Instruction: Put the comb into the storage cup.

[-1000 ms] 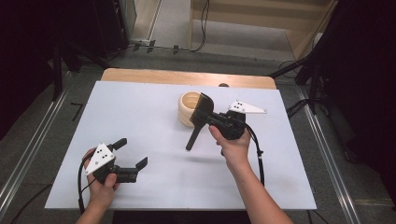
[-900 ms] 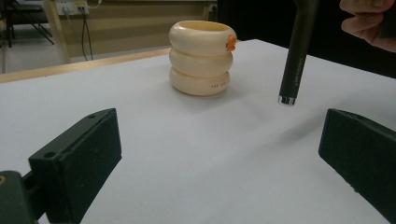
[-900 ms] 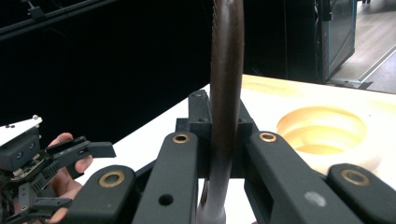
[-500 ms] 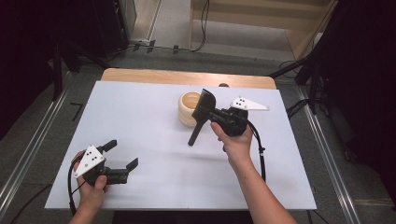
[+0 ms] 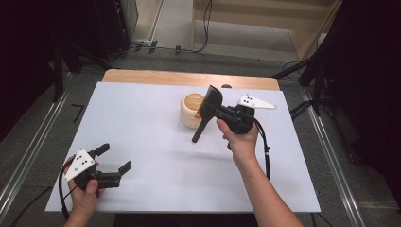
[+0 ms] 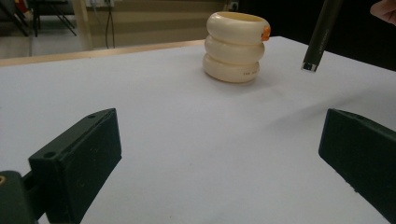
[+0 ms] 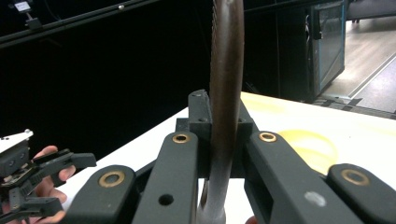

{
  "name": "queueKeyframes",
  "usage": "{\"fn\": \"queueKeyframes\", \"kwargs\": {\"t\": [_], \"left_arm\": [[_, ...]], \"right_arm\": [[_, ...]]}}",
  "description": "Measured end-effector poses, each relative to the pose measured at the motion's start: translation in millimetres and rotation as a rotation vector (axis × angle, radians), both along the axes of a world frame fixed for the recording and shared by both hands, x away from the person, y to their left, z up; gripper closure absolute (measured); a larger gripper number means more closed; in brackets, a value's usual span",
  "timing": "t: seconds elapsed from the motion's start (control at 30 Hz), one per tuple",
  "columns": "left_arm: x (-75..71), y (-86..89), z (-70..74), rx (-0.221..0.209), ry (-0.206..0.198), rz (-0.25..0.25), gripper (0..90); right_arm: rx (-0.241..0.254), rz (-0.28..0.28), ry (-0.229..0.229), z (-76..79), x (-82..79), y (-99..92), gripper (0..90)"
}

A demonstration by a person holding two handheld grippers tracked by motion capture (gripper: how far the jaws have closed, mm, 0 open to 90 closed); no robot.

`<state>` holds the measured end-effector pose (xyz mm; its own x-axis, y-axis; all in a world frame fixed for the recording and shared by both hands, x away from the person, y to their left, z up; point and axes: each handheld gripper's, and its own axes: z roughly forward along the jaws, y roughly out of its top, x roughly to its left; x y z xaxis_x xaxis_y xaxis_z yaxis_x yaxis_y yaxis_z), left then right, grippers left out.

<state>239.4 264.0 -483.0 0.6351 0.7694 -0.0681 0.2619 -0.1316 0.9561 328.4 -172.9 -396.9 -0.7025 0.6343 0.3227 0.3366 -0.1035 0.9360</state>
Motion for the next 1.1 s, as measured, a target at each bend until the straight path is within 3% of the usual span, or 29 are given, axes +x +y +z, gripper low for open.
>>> {"fn": "queueKeyframes", "kwargs": {"t": [0.77,0.93,1.1], "left_arm": [[-2.1,9.7,-2.3,0.008,0.007,0.019,0.0],[-2.1,5.6,-4.2,0.046,0.009,0.013,0.0],[-2.3,5.4,-4.8,0.038,0.009,0.015,0.0]], "right_arm": [[0.0,-0.023,-0.047,10.0,10.0,-5.4,83.1],[0.002,-0.03,-0.055,14.2,14.6,-5.2,83.1],[0.004,-0.035,-0.065,18.8,18.3,-4.8,83.1]]}}
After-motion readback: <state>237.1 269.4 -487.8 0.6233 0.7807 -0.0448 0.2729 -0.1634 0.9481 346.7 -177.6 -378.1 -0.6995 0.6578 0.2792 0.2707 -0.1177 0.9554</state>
